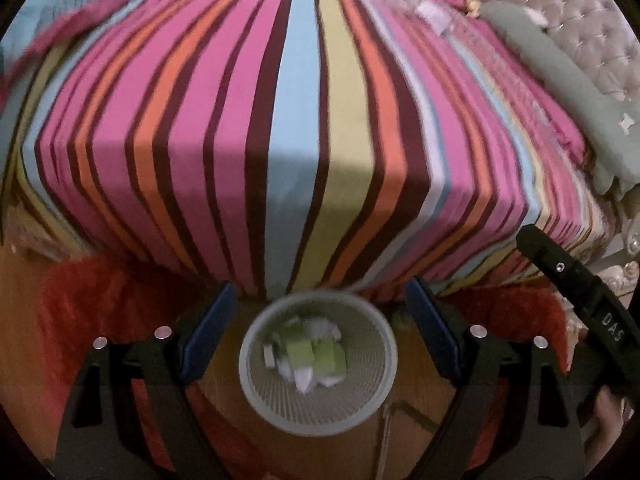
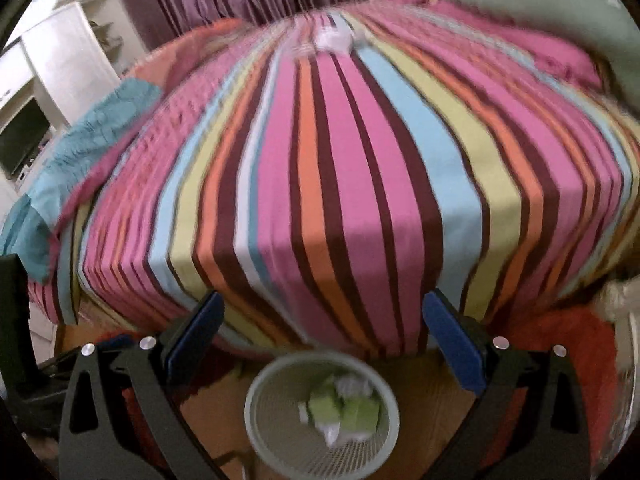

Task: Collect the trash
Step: 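Raise both tools back toward the remaining small items on the bed, then grasp the white plastic packet with the right tool while the left tool grasps the green yushu tissue pack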

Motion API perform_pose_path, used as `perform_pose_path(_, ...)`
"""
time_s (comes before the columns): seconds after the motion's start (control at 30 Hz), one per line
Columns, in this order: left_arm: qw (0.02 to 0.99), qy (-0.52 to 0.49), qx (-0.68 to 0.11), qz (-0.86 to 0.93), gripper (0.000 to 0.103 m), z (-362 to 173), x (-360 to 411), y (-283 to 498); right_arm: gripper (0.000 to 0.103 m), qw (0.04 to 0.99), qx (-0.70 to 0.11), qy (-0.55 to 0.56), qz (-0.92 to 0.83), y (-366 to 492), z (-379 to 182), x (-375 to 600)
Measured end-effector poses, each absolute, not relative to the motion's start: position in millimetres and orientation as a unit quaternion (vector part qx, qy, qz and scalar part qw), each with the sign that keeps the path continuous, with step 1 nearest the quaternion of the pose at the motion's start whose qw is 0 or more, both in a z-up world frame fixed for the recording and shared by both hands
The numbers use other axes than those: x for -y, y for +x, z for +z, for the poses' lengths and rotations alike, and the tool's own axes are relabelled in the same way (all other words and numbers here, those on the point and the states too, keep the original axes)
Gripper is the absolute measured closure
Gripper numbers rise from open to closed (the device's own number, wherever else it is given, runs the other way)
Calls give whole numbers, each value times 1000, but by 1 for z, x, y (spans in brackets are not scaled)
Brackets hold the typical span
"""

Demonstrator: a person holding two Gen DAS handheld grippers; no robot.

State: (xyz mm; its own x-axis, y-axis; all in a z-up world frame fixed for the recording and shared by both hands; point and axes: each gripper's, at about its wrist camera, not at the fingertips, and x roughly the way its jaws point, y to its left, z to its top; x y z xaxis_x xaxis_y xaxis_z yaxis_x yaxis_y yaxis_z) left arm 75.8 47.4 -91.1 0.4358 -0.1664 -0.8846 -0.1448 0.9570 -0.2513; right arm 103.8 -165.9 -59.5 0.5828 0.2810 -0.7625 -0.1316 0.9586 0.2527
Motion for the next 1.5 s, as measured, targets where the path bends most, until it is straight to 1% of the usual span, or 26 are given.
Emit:
perform_pose_path(0.2,873,-119,-473,-8,18,-53,-48,96,8,909,-390,71,126,118,-39,170)
perform_pose_path(0.3,880,-100,-464,-5,18,-43,-47,113,8,916,-376,66,123,126,-34,171)
perform_pose_path(0.57,887,-103,-451,-7,18,-28,-44,156,8,922,-362,77,113,157,-29,181)
perform_pose_path(0.8,887,-106,-448,-13,18,-31,-41,192,8,919,-367,103,102,189,-26,193)
perform_pose_path(1.27,885,-91,-456,-24,18,-38,-33,275,8,920,-372,91,86,248,-20,201)
perform_pose_path(1.5,880,-100,-463,-24,18,-47,-28,316,8,922,-371,79,82,281,-18,205)
